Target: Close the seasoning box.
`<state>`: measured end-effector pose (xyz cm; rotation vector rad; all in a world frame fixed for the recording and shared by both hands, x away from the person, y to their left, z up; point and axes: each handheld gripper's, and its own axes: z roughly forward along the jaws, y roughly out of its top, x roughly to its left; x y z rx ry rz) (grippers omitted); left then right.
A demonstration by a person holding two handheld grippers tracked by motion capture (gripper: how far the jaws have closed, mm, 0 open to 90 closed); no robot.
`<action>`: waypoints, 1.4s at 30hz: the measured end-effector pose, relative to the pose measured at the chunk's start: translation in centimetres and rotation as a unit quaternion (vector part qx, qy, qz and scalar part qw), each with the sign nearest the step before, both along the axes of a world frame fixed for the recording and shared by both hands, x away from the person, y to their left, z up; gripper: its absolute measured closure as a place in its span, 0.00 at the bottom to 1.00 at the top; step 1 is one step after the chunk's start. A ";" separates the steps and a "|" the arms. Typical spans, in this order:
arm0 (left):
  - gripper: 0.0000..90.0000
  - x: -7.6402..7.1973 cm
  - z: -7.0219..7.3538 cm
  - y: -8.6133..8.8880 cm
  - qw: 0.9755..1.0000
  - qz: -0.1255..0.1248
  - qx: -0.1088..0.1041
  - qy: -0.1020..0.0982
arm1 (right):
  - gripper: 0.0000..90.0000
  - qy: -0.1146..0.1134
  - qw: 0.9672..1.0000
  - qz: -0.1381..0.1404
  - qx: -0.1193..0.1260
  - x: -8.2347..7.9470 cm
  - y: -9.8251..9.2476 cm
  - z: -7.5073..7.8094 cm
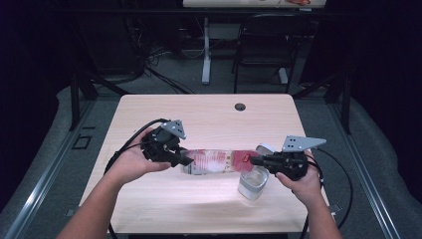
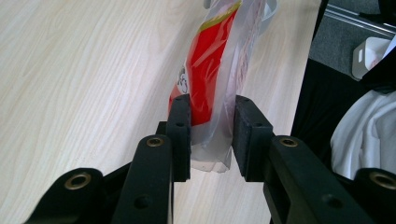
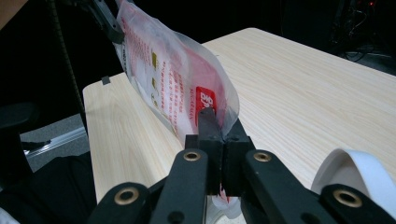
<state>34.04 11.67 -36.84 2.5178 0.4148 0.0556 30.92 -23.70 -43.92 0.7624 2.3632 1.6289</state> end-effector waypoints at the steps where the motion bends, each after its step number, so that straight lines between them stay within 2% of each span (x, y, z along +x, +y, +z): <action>1: 0.79 0.1 0.0 -0.1 1.000 0.000 0.000 0.000 | 0.99 0.000 1.000 0.000 0.000 0.0 0.0 0.0; 21: 0.79 0.5 1.3 -1.3 1.000 -0.013 0.026 -0.001 | 0.99 0.003 1.000 -0.011 -0.005 0.2 -0.6 -0.2; 37: 0.79 0.6 2.0 -2.2 0.999 -0.019 0.029 -0.006 | 0.99 0.009 1.000 -0.017 -0.008 0.2 -1.1 -0.4; 42: 0.79 0.6 2.2 -2.3 0.999 -0.021 0.024 -0.007 | 0.99 0.009 1.000 -0.020 -0.014 0.2 -1.3 -0.4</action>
